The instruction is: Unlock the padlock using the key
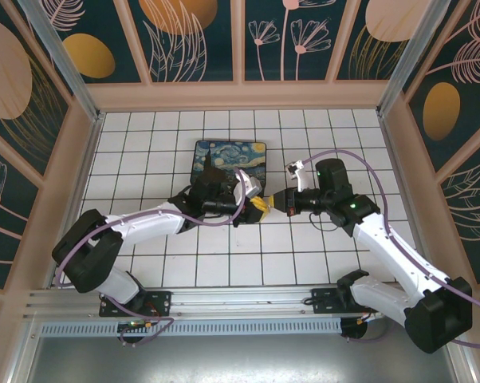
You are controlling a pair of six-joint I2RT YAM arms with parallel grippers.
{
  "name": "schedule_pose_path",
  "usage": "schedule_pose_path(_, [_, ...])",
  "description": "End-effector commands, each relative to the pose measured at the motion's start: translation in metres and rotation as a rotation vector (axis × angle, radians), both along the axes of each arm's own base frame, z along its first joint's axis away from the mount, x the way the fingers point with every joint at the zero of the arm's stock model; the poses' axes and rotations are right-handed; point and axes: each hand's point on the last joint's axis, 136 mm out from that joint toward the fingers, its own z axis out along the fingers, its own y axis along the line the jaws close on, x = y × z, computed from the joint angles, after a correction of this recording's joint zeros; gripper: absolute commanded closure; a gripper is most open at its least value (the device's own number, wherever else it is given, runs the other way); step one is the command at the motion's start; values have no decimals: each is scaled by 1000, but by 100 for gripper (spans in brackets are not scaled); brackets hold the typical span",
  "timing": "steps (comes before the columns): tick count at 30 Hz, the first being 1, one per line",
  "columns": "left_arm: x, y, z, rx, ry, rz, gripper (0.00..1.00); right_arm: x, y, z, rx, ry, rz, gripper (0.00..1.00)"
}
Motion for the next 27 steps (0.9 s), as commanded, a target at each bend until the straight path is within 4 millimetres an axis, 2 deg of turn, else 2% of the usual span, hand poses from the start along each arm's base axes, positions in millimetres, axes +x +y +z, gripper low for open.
schedule_pose_path(1, [-6,1,9,-28,-23,-32,74,3,5,15,28,-57,17,95])
schedule_pose_path(27, [4,2,-4,2,-30,20,82,-16,7,23,64,-64,99,95])
